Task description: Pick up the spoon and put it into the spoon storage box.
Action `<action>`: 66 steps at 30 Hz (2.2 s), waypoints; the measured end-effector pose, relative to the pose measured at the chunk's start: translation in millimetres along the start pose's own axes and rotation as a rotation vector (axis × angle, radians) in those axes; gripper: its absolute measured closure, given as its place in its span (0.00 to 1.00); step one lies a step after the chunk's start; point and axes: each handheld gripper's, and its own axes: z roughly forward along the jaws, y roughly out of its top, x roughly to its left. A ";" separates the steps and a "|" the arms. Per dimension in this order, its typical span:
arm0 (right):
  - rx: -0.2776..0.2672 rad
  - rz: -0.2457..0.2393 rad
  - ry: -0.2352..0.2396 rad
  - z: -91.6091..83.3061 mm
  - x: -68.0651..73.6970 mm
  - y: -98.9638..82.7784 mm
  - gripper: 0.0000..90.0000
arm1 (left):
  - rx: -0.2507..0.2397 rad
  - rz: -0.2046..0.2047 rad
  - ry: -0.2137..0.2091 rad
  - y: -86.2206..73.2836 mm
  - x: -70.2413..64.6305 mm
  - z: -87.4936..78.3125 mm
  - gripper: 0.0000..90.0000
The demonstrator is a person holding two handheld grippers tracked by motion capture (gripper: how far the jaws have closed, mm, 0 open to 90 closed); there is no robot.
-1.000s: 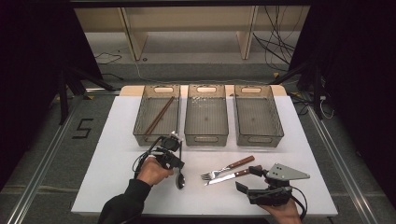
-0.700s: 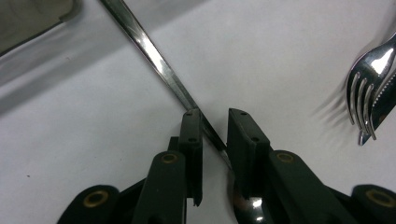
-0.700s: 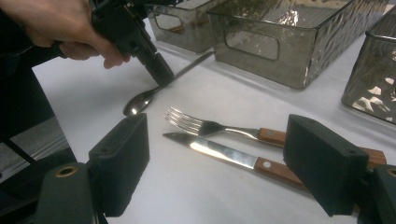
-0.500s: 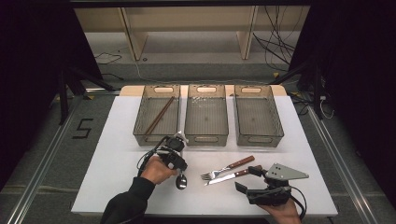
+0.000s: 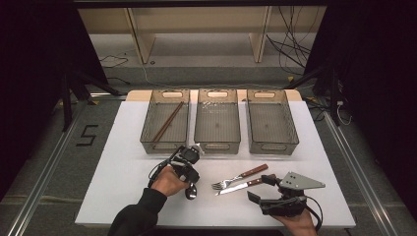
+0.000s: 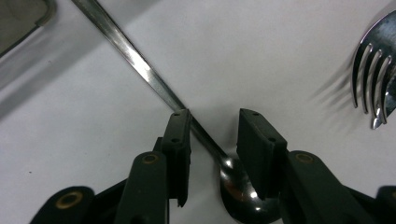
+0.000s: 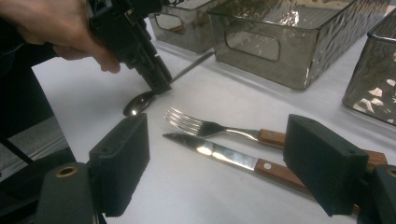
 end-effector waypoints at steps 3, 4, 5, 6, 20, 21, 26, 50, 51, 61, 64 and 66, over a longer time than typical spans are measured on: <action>-0.002 -0.003 0.003 -0.2 0.8 0.2 0.26 | 0.032 -0.019 0.027 2.2 4.7 4.5 0.61; 0.000 -0.005 0.003 -0.1 0.7 0.2 0.26 | 0.028 -0.025 0.016 1.8 6.0 3.8 0.60; -0.001 -0.005 0.001 -0.2 0.3 0.1 0.26 | 0.023 -0.033 0.009 1.7 7.1 3.7 0.60; -0.003 -0.001 0.002 -0.4 0.0 0.1 0.26 | 0.023 -0.036 0.002 1.6 8.2 3.8 0.60; 0.001 -0.005 0.001 0.6 0.1 0.5 0.26 | 0.005 -0.018 0.033 -1.3 10.5 3.0 0.80; 0.001 -0.004 0.001 0.5 0.1 0.5 0.26 | 0.008 -0.013 0.032 -1.4 11.5 2.6 0.83; 0.001 -0.001 0.002 -0.3 -0.3 0.6 0.26 | 0.012 -0.024 0.014 -1.3 14.2 2.2 0.84; -0.001 -0.001 -0.003 -0.4 -0.9 0.8 0.26 | 0.041 -0.025 -0.029 -22.0 43.5 -8.3 0.96; -0.002 -0.001 -0.003 -0.5 -1.0 0.8 0.26 | 0.029 -0.028 -0.036 -22.5 42.8 -9.4 0.96; -0.001 0.000 -0.003 -0.2 -1.3 0.8 0.26 | 0.025 0.006 -0.037 -25.2 43.3 -13.7 0.99; -0.002 -0.001 -0.002 -0.4 -1.1 0.8 0.26 | 0.031 0.015 -0.039 -25.5 42.4 -14.1 1.00; -0.001 0.000 -0.003 -0.4 -1.4 0.7 0.26 | 0.028 0.023 -0.045 -26.0 41.1 -15.8 1.00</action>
